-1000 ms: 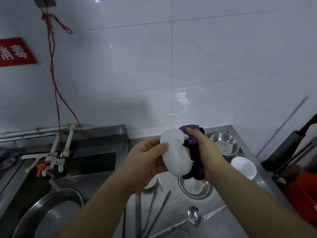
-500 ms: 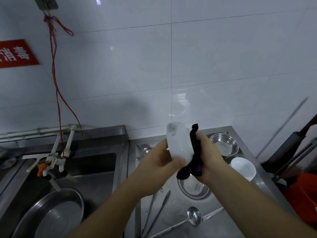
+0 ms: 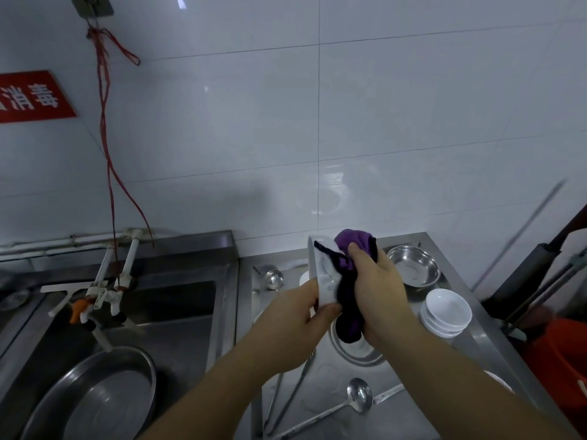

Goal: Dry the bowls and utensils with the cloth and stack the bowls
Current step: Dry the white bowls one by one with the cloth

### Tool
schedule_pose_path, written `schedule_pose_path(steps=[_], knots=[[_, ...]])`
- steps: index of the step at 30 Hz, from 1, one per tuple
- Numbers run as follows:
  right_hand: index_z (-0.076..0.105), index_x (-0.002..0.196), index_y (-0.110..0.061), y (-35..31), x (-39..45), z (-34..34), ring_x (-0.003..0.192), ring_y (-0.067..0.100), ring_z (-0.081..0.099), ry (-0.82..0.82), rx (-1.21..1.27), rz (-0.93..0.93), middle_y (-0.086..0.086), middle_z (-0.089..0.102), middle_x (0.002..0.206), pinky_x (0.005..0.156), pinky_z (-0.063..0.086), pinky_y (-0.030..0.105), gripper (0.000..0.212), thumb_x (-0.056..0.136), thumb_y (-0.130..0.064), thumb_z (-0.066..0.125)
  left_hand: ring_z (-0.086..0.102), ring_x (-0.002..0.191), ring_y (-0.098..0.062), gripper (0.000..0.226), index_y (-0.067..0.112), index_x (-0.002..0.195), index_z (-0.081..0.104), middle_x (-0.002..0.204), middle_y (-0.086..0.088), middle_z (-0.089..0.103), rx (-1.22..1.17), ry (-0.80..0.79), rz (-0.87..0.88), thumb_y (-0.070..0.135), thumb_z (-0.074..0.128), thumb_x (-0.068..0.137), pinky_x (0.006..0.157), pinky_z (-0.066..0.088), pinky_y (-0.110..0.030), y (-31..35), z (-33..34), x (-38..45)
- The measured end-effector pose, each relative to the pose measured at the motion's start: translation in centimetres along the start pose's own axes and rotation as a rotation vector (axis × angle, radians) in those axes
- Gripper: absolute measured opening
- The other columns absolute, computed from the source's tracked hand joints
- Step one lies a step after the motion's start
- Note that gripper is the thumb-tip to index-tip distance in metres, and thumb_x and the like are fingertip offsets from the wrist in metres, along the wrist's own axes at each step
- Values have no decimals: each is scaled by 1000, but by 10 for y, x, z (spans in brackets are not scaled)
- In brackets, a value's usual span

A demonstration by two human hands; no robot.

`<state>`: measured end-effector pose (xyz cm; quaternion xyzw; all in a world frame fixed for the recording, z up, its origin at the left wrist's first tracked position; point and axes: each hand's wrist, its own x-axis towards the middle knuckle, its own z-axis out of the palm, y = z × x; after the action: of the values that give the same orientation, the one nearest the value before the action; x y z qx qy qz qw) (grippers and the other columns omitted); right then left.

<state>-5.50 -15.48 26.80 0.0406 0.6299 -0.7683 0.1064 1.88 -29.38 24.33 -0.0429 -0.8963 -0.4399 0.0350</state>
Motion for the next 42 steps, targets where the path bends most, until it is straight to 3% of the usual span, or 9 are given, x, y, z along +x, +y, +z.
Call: schedule_pose_path(steps=[7,12,17,20,23,27,31,35,42], knots=[[73,92,-43,6,-5,2,90,20,78,-43,-128,-68,-7,79,89,87,64,50,13,84,-53,68,63,79,-8,12,34,107,55,87,12,65,313,-20,32,45,50,106,63,45,-14,-10,-12,-3],[70,96,-24,17,-10,9,82,27,79,-88,-154,10,3,78,87,74,67,50,58,51,-54,93,70,102,-21,27,21,130,52,118,-1,70,619,-101,98,38,49,109,86,56,-32,-28,-14,-8],[72,96,-15,47,-10,13,79,32,76,-18,-76,79,10,79,87,67,66,46,30,74,-24,90,67,108,-17,29,26,122,60,118,5,71,768,-54,243,47,49,105,108,50,-39,-46,-15,-23],[75,94,-9,64,-13,9,75,32,75,23,66,186,15,78,87,64,64,45,18,83,-18,85,55,130,-6,41,38,122,62,128,14,70,597,93,197,66,42,99,124,28,-37,-59,-21,-38],[76,99,-6,77,-18,6,76,34,76,107,140,275,17,79,89,60,62,42,20,85,-18,83,35,146,-4,44,35,141,53,156,13,47,289,317,10,56,45,103,122,28,-35,-73,-23,-47],[77,99,-3,91,-30,2,82,36,74,183,162,326,16,79,90,60,62,43,22,85,-19,83,63,114,-5,39,34,147,49,141,7,57,-249,238,-408,45,47,109,87,57,-22,-85,-16,-48],[78,102,-4,104,-41,-13,94,41,74,222,164,341,24,77,104,79,64,59,25,86,-22,83,78,92,-18,21,22,121,70,116,-6,74,-854,165,-639,26,53,110,73,64,-29,-82,3,-47],[75,111,-9,114,-50,-46,83,34,80,288,186,345,15,81,97,62,63,40,31,84,-19,85,78,96,-18,20,16,120,72,107,-4,79,-915,120,-659,19,58,107,74,65,-32,-74,27,-45],[75,107,-9,113,-59,-130,60,30,75,372,179,306,13,78,77,51,58,37,28,84,-21,87,75,108,-23,25,11,128,70,120,-10,76,-840,41,-649,18,60,106,82,66,-38,-32,89,-32]])
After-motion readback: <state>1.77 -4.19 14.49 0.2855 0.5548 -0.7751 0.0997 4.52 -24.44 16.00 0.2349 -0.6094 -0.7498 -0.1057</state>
